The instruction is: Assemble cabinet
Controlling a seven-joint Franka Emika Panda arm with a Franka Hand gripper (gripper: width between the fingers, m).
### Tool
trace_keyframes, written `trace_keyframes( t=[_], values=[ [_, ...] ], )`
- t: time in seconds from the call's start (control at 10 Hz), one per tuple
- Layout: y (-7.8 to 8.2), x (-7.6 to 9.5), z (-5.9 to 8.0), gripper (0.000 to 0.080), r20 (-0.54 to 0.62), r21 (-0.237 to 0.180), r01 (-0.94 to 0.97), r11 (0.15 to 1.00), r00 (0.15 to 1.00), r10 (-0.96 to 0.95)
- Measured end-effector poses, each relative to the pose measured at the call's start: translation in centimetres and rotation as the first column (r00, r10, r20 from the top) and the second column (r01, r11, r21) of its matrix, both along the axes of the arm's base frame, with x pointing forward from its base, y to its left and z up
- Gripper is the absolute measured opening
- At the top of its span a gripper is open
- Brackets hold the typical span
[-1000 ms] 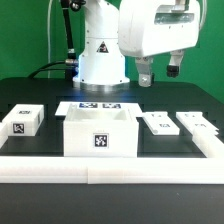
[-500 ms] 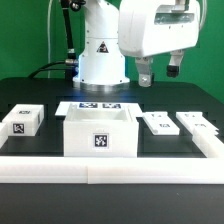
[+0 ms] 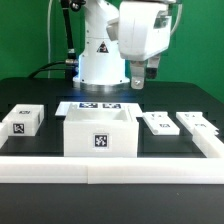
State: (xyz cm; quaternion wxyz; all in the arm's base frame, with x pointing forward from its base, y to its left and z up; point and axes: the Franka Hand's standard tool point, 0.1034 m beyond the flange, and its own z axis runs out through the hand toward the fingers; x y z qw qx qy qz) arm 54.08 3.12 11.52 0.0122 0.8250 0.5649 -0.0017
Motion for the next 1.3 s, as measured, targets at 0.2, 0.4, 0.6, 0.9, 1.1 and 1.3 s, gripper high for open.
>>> trace_keyframes(
  t=[0.2,0.4,0.6,0.9,1.1,1.3],
  values=[
    [-1.1,-0.6,-0.3,0.0798,-0.007,-0.003,-0.016,1.0,1.0,0.016],
    [-1.1,-0.7,-0.4,0.0798,-0.008,-0.003,-0.017,1.0,1.0,0.017],
    [-1.6,-0.6,-0.7,0.0798,0.036,-0.004,-0.15,0.989,0.988,0.151],
    [-3.9,-2.0,-2.0,0.0798,0.045,-0.026,-0.35,0.936,0.935,0.351],
    [-3.8,-2.0,-2.0,0.0798,0.046,-0.025,-0.336,0.942,0.941,0.336],
    [-3.8,-2.1,-2.1,0.0798,0.044,-0.024,-0.335,0.942,0.941,0.336]
  ],
)
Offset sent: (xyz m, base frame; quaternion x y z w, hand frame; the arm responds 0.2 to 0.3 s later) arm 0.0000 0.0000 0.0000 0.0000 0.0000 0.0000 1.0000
